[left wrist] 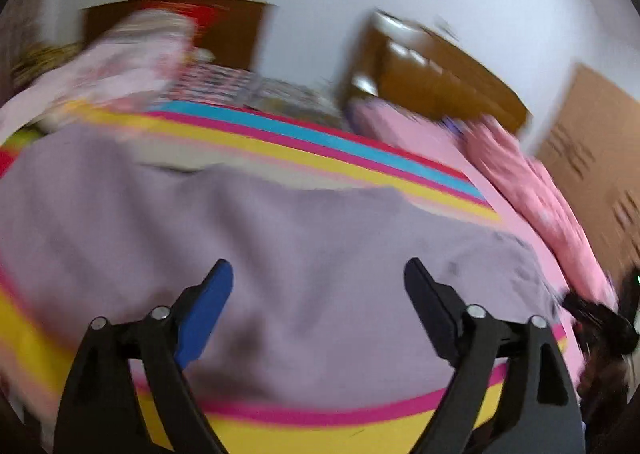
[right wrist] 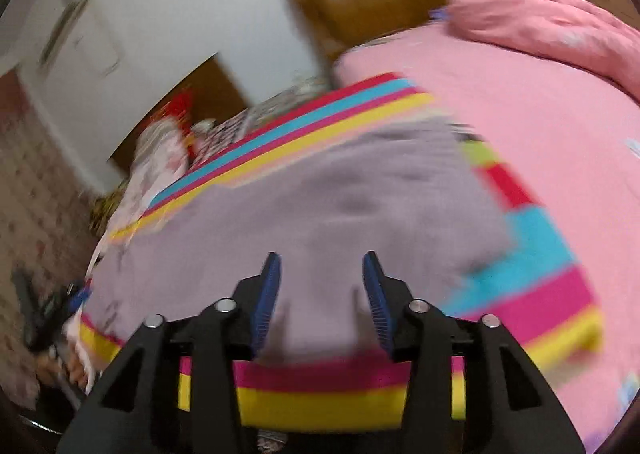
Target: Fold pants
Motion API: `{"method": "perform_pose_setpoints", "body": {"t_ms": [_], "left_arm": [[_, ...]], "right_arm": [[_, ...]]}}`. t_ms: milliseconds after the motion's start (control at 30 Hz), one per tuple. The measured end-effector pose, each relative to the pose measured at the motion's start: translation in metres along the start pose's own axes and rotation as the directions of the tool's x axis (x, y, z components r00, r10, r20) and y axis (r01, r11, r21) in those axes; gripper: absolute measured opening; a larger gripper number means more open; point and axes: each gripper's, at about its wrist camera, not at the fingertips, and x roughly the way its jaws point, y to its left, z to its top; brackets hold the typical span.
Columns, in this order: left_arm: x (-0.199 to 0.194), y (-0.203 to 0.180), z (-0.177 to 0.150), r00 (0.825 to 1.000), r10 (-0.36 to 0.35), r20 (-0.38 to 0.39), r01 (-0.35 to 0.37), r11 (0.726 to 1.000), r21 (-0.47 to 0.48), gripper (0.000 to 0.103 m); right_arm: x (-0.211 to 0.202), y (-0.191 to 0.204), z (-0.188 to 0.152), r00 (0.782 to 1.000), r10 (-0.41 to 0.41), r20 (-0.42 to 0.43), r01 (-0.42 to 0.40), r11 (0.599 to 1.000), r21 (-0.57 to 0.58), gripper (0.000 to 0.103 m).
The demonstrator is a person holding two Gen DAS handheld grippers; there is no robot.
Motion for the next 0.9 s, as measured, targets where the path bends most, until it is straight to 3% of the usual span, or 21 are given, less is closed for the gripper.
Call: {"method": "perform_pose_setpoints", "body": {"t_ms": [100,167,233,267,333,367,400,433,533,633,767,833,867,900], "left_arm": [[0.055,-0.047,0.022,0.990,-0.094,-0.104,0.105,0.989,0.100,0.092],[0.092,-0.072,0.034,0.986,-0.092,-0.141,0.116,0.977,0.176,0.092],[0.132,-0.085,0.043,0.973,-0.102,-0.205,0.143,0.971,0.194,0.092],[0.153,-0.088,0.045,0.967,-0.107,-0.233,0.153,0.970,0.191,0.092],[0.194,-0.085,0.046,0.958,-0.049,-0.282,0.106,0.976,0.192,0.092],[0.207,-0.081,0.044,0.962,-0.008,-0.272,0.069,0.974,0.216,0.093],[0.209,-0.080,0.044,0.973,-0.004,-0.230,0.064,0.965,0.256,0.093],[0.214,-0.084,0.049,0.972,-0.009,-0.236,0.069,0.966,0.248,0.094],[0.222,-0.084,0.054,0.973,0.050,-0.225,0.007,0.969,0.246,0.094],[0.225,-0.096,0.048,0.965,0.138,-0.225,-0.060,0.944,0.324,0.096],[0.219,-0.084,0.046,0.964,0.124,-0.236,-0.044,0.947,0.318,0.101],[0.218,-0.083,0.042,0.963,0.139,-0.233,-0.056,0.942,0.330,0.101],[0.218,-0.083,0.040,0.962,0.145,-0.231,-0.062,0.941,0.332,0.101],[0.218,-0.084,0.040,0.962,0.143,-0.231,-0.061,0.942,0.330,0.101]], "right_arm": [[0.037,0.047,0.011,0.997,-0.058,-0.046,0.048,0.980,-0.193,0.057],[0.058,0.066,0.018,0.992,-0.106,-0.075,0.080,0.955,-0.284,0.062],[0.075,0.071,0.020,0.986,-0.130,-0.107,0.087,0.938,-0.335,0.073],[0.085,0.070,0.018,0.974,-0.180,-0.136,0.119,0.923,-0.367,0.076],[0.098,0.059,0.006,0.936,-0.298,-0.190,0.195,0.885,-0.424,0.078],[0.098,0.048,-0.001,0.933,-0.294,-0.207,0.186,0.887,-0.422,0.080],[0.089,0.032,-0.005,0.950,-0.224,-0.219,0.132,0.920,-0.370,0.080],[0.083,0.025,-0.008,0.954,-0.201,-0.223,0.110,0.925,-0.362,0.080],[0.069,0.016,-0.017,0.947,-0.204,-0.247,0.101,0.922,-0.374,0.080],[0.064,0.019,-0.011,0.936,-0.218,-0.275,0.107,0.924,-0.368,0.080],[0.059,0.036,0.027,0.967,-0.223,-0.126,0.167,0.922,-0.350,0.081],[0.073,0.027,0.045,0.957,-0.279,-0.083,0.235,0.910,-0.342,0.087],[0.083,0.020,0.047,0.944,-0.312,-0.108,0.261,0.904,-0.338,0.088],[0.096,0.009,0.046,0.918,-0.367,-0.153,0.300,0.891,-0.340,0.088]]}}
